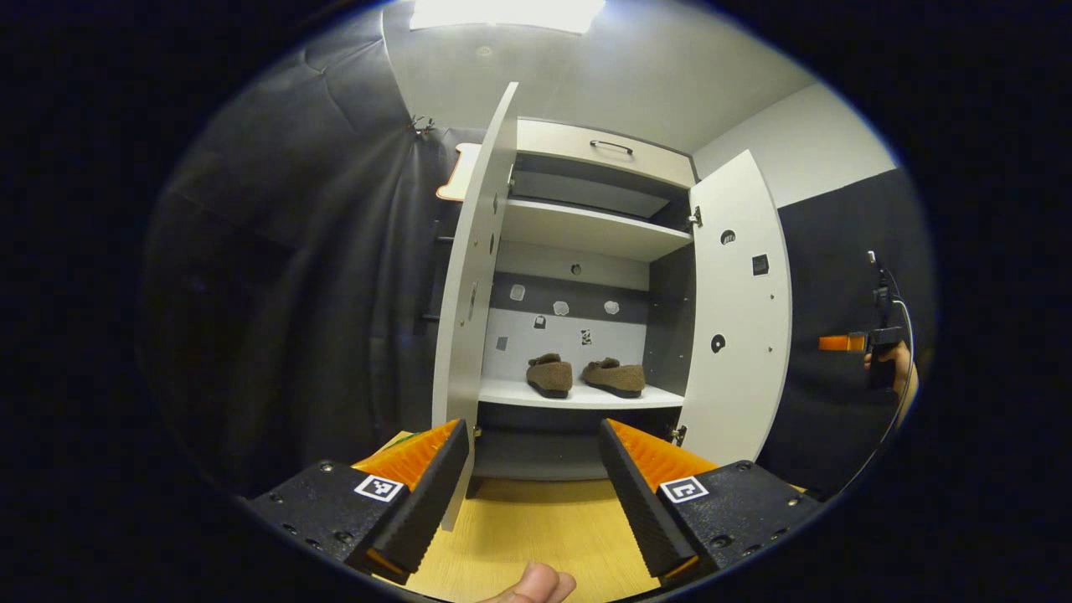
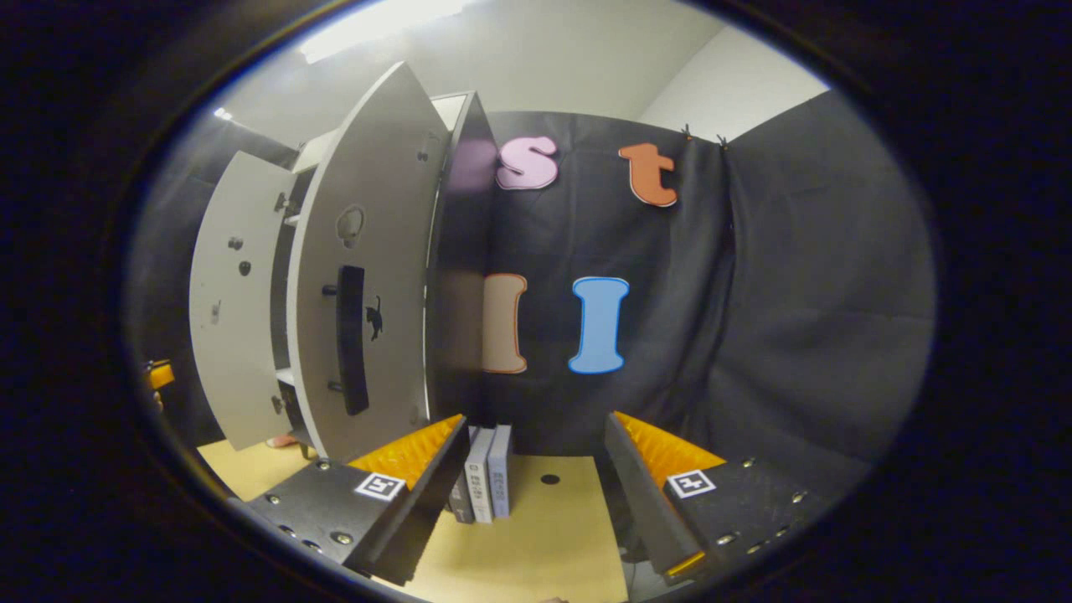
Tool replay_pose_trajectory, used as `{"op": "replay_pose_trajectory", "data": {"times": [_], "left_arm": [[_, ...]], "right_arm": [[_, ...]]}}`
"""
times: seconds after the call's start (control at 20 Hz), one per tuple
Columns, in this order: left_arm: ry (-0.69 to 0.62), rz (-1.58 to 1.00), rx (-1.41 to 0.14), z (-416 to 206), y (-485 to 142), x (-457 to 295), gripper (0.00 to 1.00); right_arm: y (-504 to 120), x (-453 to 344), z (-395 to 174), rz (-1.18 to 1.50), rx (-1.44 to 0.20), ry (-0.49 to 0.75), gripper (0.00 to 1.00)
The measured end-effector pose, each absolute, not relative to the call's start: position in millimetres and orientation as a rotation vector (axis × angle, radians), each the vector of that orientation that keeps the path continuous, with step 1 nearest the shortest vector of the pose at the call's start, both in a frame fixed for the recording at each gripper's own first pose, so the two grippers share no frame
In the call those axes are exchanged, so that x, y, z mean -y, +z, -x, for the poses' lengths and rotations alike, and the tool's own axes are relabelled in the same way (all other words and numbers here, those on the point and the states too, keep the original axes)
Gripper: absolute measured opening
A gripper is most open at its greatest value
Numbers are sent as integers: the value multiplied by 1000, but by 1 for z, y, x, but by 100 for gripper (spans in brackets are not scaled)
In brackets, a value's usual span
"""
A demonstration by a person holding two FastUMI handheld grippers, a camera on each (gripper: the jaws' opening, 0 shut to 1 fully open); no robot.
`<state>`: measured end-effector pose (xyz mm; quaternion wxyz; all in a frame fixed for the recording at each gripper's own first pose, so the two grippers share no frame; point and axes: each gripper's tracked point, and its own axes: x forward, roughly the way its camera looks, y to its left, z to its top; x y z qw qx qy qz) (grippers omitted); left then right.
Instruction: Grab one shoe with the right hand and put it into the shoe cabinet, grab the other shoe with the left hand and put it into the shoe cabinet; then close the right door with the right hand and the left door with the left hand.
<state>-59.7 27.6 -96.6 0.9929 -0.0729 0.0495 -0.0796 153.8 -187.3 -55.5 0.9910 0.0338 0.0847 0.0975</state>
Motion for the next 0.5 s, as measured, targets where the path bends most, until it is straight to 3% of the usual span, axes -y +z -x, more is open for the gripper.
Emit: {"op": "replay_pose_trajectory", "data": {"times": [0.45,0.5], "left_arm": [[-187,162,-119,60,-104,-32,95],[-186,160,-122,60,-105,-34,95]], "right_arm": [[-60,88,-185,-48,-216,302,98],[-62,83,-187,-61,-233,305,94]]}}
